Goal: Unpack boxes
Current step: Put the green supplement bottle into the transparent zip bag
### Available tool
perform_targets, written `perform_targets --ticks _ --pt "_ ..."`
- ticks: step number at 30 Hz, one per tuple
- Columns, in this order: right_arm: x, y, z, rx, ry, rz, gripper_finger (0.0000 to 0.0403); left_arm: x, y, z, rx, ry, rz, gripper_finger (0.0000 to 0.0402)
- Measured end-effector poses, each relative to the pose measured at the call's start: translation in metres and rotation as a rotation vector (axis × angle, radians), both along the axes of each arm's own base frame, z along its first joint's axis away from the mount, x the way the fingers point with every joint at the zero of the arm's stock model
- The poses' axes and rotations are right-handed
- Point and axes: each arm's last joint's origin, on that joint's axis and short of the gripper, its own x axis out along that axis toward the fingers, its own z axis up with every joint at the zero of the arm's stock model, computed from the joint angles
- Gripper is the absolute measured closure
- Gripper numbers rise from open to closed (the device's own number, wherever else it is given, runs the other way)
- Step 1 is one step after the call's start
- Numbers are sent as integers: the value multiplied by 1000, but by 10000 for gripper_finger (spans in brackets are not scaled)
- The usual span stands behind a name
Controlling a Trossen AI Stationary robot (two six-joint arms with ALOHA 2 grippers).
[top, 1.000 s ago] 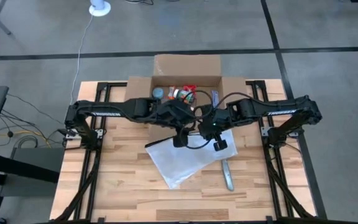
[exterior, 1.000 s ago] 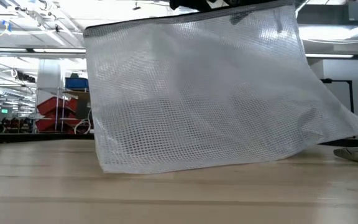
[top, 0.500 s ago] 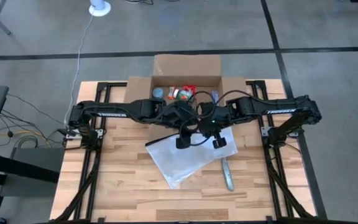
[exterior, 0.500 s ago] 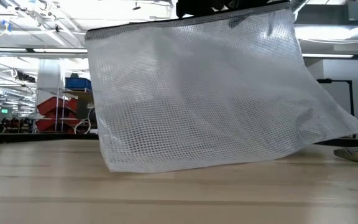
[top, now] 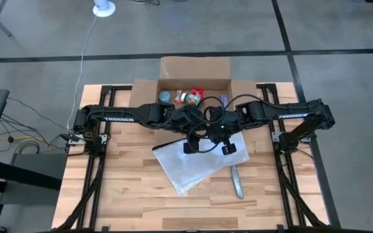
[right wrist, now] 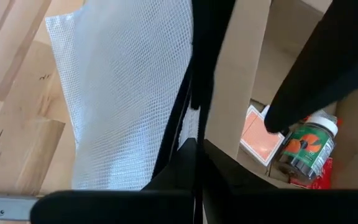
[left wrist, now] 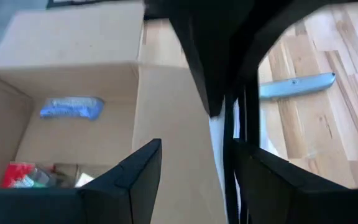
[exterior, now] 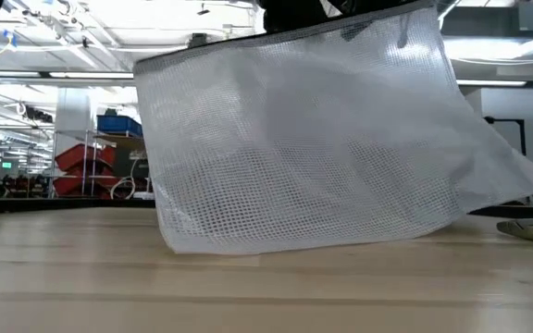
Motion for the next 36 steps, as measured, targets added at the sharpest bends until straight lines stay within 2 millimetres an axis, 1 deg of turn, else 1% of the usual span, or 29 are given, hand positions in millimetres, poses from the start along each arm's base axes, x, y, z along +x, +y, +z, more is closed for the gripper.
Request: perform_targets --ticks 6,9,13,18,21,24,27,33,36 --pt "0 0 0 0 0 0 403 0 0 1 8 1 -13 222" --pt "0 0 0 0 7 -1 403 0 0 -9 12 31 -17 222" --pt "1 0 1 2 -11 -3 403 2 -1 -25 5 114 -11 222" --pt "0 -1 1 -58 -6 -13 403 -11 1 -32 12 251 39 222" --pt "-1 -2 1 -64 -3 -16 403 -19 2 -37 15 348 71 222" --pt "-2 -1 1 -66 4 -10 403 -23 2 -39 11 385 102 223" --pt "-2 2 1 -74 6 13 403 -21 3 -38 46 366 132 229" --pt "-3 11 1 -77 5 50 403 -13 5 -23 102 196 143 237" --pt "-3 11 1 -75 11 50 403 -9 6 -18 125 136 126 237"
